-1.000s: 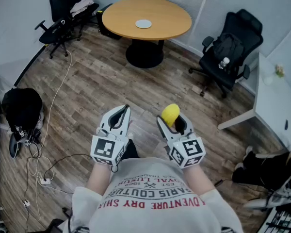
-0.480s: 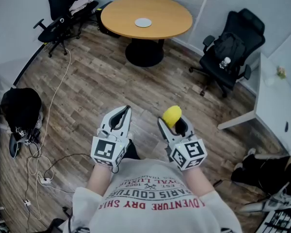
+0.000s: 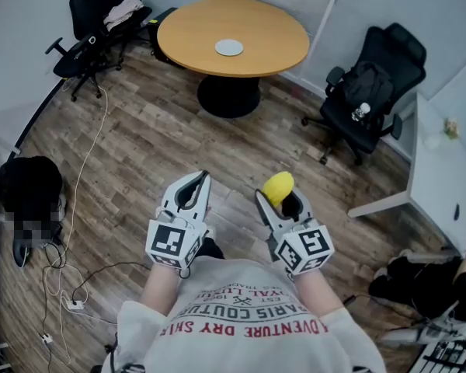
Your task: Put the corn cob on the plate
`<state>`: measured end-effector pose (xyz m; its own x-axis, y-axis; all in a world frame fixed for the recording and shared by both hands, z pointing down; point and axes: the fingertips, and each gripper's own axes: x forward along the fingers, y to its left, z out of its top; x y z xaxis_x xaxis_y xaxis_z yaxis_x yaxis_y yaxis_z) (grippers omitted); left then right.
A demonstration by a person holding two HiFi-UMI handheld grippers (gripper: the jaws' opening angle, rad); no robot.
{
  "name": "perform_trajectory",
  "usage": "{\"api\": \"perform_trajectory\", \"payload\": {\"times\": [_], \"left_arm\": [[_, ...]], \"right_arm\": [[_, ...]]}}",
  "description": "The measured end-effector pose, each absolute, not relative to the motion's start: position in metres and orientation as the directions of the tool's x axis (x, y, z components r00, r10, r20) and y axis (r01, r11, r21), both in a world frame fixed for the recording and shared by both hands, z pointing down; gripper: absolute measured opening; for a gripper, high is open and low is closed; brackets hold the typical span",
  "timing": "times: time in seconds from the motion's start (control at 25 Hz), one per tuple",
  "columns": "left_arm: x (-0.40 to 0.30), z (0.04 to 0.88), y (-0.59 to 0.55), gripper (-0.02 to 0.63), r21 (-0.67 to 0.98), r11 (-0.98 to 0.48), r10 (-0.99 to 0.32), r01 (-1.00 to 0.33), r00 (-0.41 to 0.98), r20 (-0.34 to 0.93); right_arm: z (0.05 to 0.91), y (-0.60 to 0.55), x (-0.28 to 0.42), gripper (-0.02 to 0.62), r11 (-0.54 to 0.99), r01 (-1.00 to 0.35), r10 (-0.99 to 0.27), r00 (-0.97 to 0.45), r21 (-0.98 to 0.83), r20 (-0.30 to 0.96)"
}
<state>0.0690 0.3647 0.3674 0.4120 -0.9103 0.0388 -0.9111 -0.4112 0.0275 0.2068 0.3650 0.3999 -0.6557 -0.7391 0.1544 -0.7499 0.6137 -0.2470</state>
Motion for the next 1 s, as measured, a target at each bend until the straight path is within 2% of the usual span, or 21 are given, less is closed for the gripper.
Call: {"api": "perform_trajectory", "payload": {"times": [0.52,1.0], "left_arm": [[-0.037,0.350,0.249,0.034,0.056,-0.444,-0.896,-0.894,0.444,-0.015],[-0.087,0.371,0.190,0.034,0.080,-0.387,-0.921,-0.919,0.390,0.026]], "right_arm": [[0.387,0.247,0.111,0.270,0.584,-0.771,-0.768,-0.626,-0.254,0.135],[0.399,0.176,0.071,0.270,0.605,-0.760,-0.745,-0.646,-0.240,0.167]]}}
